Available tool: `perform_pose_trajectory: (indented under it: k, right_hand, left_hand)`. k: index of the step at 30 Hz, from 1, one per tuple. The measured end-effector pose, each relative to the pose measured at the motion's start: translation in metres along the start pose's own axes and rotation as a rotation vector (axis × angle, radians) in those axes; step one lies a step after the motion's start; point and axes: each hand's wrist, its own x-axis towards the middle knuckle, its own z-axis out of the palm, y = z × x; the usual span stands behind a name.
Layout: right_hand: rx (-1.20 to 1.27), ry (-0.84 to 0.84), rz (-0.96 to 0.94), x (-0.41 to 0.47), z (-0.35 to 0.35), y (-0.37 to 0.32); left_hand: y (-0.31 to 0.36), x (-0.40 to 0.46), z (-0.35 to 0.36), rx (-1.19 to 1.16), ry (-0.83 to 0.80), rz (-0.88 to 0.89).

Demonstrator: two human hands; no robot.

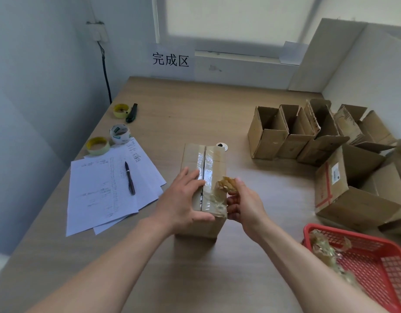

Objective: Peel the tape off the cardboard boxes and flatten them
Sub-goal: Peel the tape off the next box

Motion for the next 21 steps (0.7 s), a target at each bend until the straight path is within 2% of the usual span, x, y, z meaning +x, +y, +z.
perform_pose_trajectory:
  k: [3, 5, 10, 13, 15, 18, 20, 21]
  right_hand:
    - [0.156, -0.082, 0.026, -0.009, -0.008, 0.003]
    - [0.138, -0.061, -0.110, -0.021, -0.012, 0.010]
    - [-0.609, 0.128, -0.563, -0.036, -0.006, 0.026]
    - [-0.813, 0.148, -0.745, -0.036, -0.004, 0.027]
    - [-0.818, 0.119, -0.755, -0.036, -0.004, 0.028]
    - [-0.793, 0.128, -0.671, -0.037, -0.003, 0.025]
    - [-0.637, 0.133, -0.543, -0.038, -0.001, 0.012]
    - [-0.479, 0.119, -0.457, -0.037, 0.002, 0.001]
  left_hand:
    - [-0.007, 0.003, -0.009, -0.029, -0.037, -0.014]
    - [-0.009, 0.004, -0.008, -0.051, -0.043, -0.019]
    - [-0.005, 0.007, 0.001, -0.066, -0.038, -0.019]
    - [-0.006, 0.011, 0.003, -0.078, -0.034, -0.031]
    - [-0.006, 0.011, 0.002, -0.089, -0.044, -0.026]
    - [-0.001, 0.008, -0.005, -0.094, -0.058, -0.010]
    - [0.008, 0.009, -0.023, -0.138, 0.015, 0.022]
    - [0.016, 0.015, -0.036, -0.150, 0.092, 0.056]
